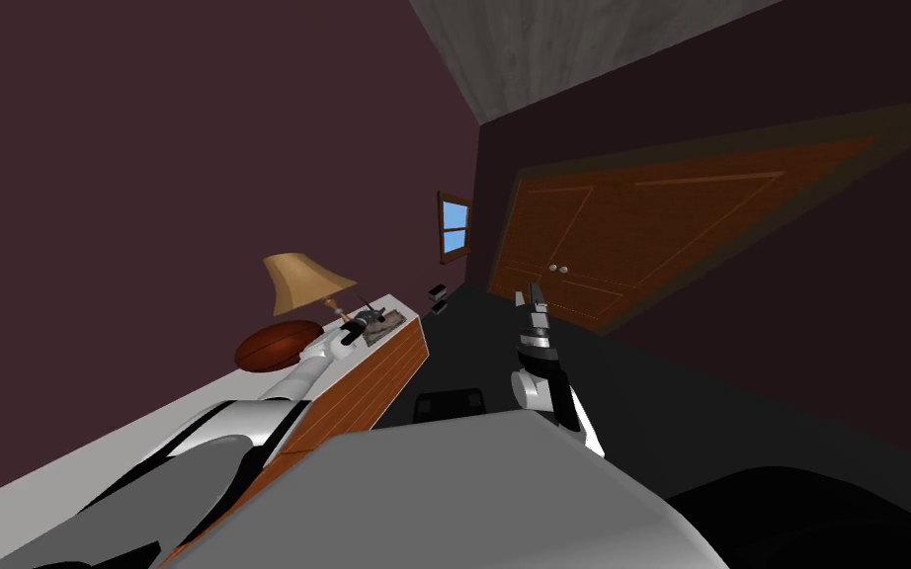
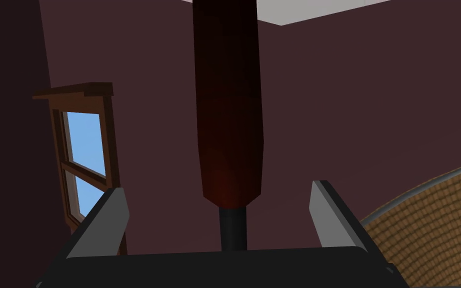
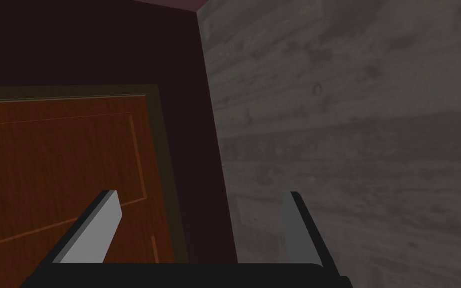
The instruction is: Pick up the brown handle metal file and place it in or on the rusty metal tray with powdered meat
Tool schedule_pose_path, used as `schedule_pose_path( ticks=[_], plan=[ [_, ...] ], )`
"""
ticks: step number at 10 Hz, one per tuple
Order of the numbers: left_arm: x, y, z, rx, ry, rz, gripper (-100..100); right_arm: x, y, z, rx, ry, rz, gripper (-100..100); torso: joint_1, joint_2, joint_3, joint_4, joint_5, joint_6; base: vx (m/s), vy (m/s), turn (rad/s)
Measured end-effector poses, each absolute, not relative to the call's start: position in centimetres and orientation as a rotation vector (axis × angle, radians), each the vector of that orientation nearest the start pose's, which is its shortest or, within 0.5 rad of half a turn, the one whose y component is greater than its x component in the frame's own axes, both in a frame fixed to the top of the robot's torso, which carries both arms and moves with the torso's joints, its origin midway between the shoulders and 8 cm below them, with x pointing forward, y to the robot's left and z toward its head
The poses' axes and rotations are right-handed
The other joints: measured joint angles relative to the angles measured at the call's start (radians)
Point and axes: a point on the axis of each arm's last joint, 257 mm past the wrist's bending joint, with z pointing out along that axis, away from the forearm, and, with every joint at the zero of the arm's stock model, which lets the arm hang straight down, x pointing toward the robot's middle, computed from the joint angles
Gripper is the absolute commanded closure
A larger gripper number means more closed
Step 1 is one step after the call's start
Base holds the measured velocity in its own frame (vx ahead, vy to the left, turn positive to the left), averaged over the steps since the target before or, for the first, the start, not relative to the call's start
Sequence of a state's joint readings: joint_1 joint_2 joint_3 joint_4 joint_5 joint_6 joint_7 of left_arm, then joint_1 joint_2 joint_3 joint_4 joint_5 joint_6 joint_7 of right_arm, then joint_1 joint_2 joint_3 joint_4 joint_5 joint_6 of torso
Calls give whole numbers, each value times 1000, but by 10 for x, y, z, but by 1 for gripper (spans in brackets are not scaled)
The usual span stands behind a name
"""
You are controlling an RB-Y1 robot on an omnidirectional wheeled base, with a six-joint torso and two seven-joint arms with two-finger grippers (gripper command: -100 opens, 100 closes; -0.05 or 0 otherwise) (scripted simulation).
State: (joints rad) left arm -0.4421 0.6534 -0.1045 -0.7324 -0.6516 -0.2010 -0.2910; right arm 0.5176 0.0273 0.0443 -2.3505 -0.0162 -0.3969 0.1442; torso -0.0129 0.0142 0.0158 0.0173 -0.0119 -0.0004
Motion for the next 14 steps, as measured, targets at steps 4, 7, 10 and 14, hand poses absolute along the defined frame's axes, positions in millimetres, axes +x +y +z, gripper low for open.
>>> schedule_pose_path(
  ticks=[4, 7, 10, 14],
  plan=[
    [575, 546, -267, -154, 1834, 125, -100, 347, -272, 31, 675, 653, 1207, 0, -1, 0, 0, 0, 0, 1, -7, -34, -224],
    [551, 583, -257, -195, 1837, 153, -100, 347, -272, 31, 675, 653, 1207, 0, 0, 0, 0, 0, 0, 1, 3, -30, -159],
    [529, 616, -254, -234, 1839, 186, -100, 347, -272, 31, 675, 653, 1207, 0, 0, 0, 0, 0, 0, 2, -3, -30, -202],
    [496, 661, -242, -281, 1838, 227, -100, 347, -272, 31, 675, 653, 1207, 0, 0, -1, 0, 0, 0, 2, 3, -18, -94]
  ],
)
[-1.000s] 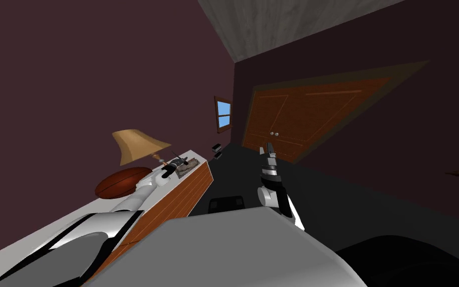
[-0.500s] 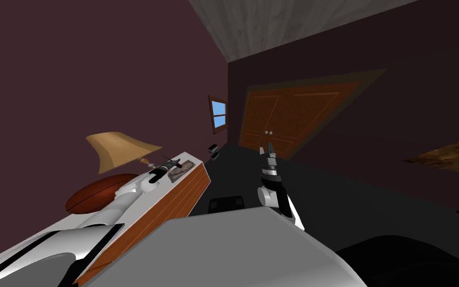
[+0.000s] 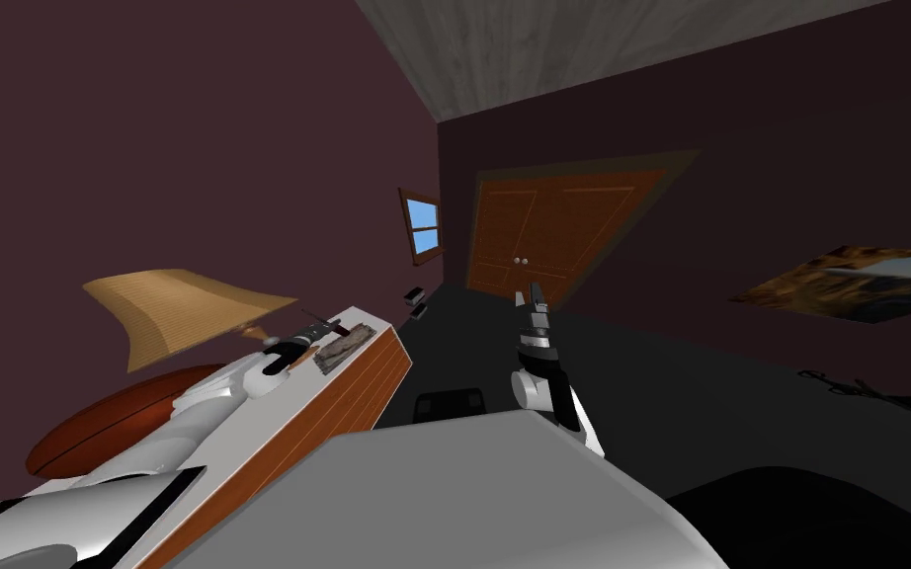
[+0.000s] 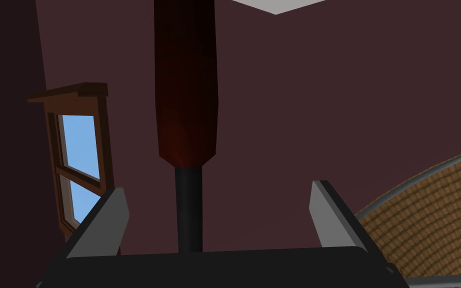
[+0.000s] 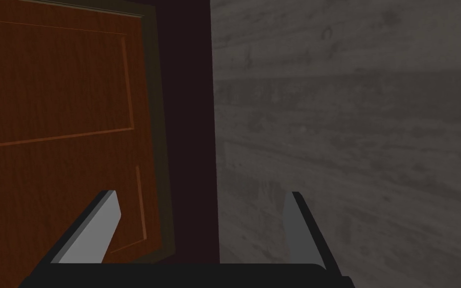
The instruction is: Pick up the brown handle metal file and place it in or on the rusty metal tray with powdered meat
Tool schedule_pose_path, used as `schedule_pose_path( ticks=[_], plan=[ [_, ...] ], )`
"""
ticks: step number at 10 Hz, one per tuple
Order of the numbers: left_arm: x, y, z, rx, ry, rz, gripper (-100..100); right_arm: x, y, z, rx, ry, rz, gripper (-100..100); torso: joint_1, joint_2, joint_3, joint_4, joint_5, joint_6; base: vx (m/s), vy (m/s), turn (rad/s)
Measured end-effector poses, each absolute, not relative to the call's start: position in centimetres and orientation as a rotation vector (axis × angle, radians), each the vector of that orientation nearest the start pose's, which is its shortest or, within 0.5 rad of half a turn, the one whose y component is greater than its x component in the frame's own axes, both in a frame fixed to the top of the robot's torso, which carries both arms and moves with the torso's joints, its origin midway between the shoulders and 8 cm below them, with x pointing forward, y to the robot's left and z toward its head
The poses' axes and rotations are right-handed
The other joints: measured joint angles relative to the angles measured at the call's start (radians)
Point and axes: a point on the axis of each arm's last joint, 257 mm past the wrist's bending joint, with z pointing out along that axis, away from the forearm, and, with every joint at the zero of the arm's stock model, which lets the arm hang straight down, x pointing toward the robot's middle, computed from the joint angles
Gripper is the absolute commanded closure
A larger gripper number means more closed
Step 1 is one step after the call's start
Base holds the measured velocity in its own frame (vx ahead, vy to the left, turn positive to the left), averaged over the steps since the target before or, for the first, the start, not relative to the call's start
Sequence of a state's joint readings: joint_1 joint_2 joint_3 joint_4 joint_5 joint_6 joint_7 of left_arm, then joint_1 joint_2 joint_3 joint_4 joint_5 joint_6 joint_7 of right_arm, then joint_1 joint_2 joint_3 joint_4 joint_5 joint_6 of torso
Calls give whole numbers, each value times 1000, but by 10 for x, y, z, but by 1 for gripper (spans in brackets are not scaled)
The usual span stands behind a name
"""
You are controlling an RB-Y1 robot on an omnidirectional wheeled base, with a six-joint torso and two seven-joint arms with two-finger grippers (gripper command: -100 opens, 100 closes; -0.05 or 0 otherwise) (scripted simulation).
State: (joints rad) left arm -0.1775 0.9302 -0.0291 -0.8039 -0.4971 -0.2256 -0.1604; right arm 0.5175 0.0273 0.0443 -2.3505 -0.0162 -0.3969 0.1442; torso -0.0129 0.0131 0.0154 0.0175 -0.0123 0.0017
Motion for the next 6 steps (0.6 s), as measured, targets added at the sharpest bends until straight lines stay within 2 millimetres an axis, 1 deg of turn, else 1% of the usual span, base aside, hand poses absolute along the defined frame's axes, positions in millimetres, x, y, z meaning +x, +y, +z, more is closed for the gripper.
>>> schedule_pose_path(
  ticks=[1, 6],
  plan=[
    [496, 662, -242, -281, 1837, 225, 0, 347, -272, 31, 675, 653, 1207, 0, 1, 0, 0, 0, 0, -1, 1, -1, 12],
    [496, 662, -242, -280, 1837, 225, 0, 347, -272, 31, 675, 653, 1207, 0, 2, 0, 0, 0, 1, -1, 0, 0, 0]
  ],
)
